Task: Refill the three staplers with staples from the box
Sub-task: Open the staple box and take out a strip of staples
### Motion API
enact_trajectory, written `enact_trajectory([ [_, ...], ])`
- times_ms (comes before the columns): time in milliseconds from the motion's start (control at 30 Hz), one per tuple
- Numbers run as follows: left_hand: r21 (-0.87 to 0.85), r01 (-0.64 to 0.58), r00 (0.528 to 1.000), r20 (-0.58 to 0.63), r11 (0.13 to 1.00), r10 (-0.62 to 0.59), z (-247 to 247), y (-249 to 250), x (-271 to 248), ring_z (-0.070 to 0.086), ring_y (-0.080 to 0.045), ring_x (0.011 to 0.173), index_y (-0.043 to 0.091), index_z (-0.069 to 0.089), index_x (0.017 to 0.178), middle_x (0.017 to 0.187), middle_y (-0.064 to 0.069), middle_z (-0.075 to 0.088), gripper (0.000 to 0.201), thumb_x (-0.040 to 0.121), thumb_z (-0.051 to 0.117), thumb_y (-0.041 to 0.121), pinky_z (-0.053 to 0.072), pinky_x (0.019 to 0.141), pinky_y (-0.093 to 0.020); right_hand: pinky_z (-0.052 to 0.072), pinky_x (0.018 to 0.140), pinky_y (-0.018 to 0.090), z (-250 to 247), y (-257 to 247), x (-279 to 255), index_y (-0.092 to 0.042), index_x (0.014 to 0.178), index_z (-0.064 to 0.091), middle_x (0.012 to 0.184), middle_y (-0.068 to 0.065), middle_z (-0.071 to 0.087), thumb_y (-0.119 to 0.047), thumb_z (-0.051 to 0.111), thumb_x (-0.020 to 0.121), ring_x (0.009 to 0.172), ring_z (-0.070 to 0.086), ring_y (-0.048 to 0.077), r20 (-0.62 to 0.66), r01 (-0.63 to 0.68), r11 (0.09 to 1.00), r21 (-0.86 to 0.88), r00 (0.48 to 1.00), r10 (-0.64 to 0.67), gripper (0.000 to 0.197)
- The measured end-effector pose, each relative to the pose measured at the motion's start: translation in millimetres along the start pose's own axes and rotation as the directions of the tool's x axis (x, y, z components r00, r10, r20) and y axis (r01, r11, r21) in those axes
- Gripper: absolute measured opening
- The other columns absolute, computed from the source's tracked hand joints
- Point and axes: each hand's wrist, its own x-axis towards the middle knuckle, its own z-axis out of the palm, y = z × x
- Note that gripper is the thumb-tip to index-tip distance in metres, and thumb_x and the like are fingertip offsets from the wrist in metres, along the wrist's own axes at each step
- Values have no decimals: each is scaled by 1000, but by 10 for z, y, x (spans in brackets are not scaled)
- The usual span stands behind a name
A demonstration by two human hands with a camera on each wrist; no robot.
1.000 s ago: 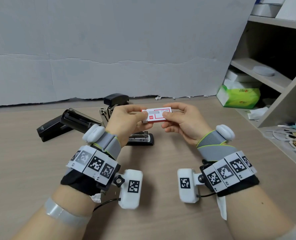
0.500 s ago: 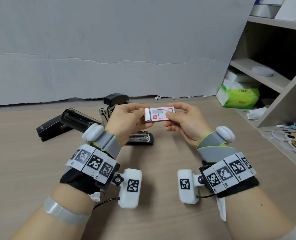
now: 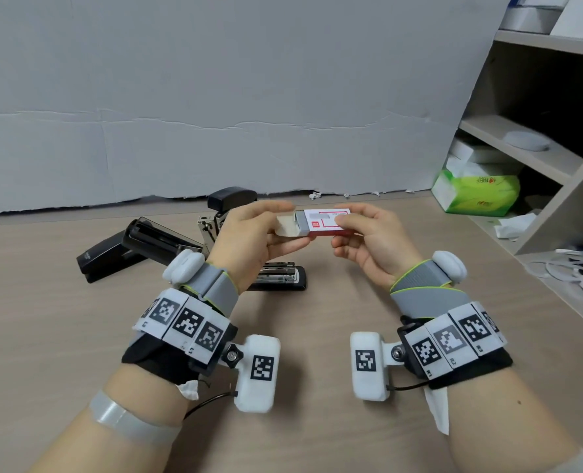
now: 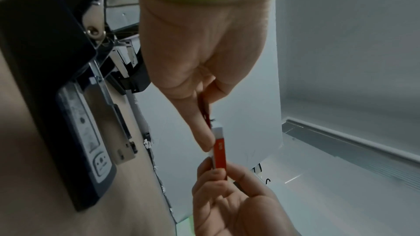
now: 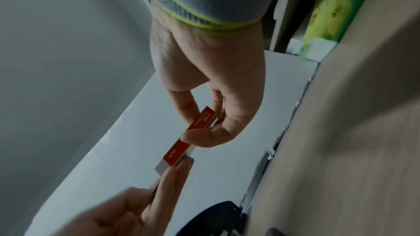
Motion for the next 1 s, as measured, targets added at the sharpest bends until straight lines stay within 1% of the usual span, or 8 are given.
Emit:
enact_trajectory([
  [133,-118,-57,997,49,991,63,-35,-40,10,70,-45,92,-1,52,116,89,-16,73,24,96,43,-10,60,84,-41,51,48,25,22,-28,32,-6,95,60,71,13,65,3,53,91,49,58,19,42,-24,989,144,999,18,12],
  [233,-162,-66,997,21,985,70,-49,-61,16,71,-44,92,3,52,107,94,-21,69,15,95,51,-7,60,82,-38,51,48,25,13,-50,53,-5,103,59,73,12,66,3,52,91,51,59,19,79,-32,982,185,997,18,16],
  [400,200,-205,970,-86,958,225,-58,-91,69,68,-23,83,3,63,90,90,-15,65,5,87,67,1,61,78,-38,53,50,26,-8,-36,44,-6,104,59,73,11,68,4,54,91,51,61,21,46,19,991,131,999,-25,18],
  [500,389,-213,957,-103,896,272,-44,-68,83,65,-14,77,8,71,86,80,-6,71,9,83,74,16,60,79,-35,54,50,27,3,-26,14,-8,100,59,76,10,69,5,55,91,53,63,20,37,55,995,83,998,-58,17],
  [600,539,-209,939,-122,816,321,-11,-61,77,53,-5,58,18,75,76,60,8,65,13,78,77,31,48,65,-25,55,52,28,32,-31,-20,-7,105,57,81,9,70,6,56,92,55,64,22,28,96,995,41,995,-97,18],
  [667,601,-200,929,-134,774,344,21,-62,54,48,-5,53,20,75,69,55,9,60,14,76,78,32,40,59,-22,57,54,29,58,-34,-42,-8,102,58,84,10,71,6,56,91,58,65,24,25,128,992,3,991,-128,18],
  [867,646,-171,908,-189,744,373,18,-42,38,67,-28,79,17,77,67,76,-7,74,10,75,74,22,54,77,-41,61,59,34,171,-4,-98,-6,106,57,95,19,68,5,59,91,62,68,28,14,219,962,-165,975,-220,19],
  [1000,667,-175,897,-196,724,397,17,-50,27,66,-32,83,15,78,69,78,-9,74,12,72,71,25,54,77,-44,61,56,35,255,18,-115,-3,110,54,93,16,65,6,58,90,60,68,28,-3,248,941,-231,967,-255,21],
])
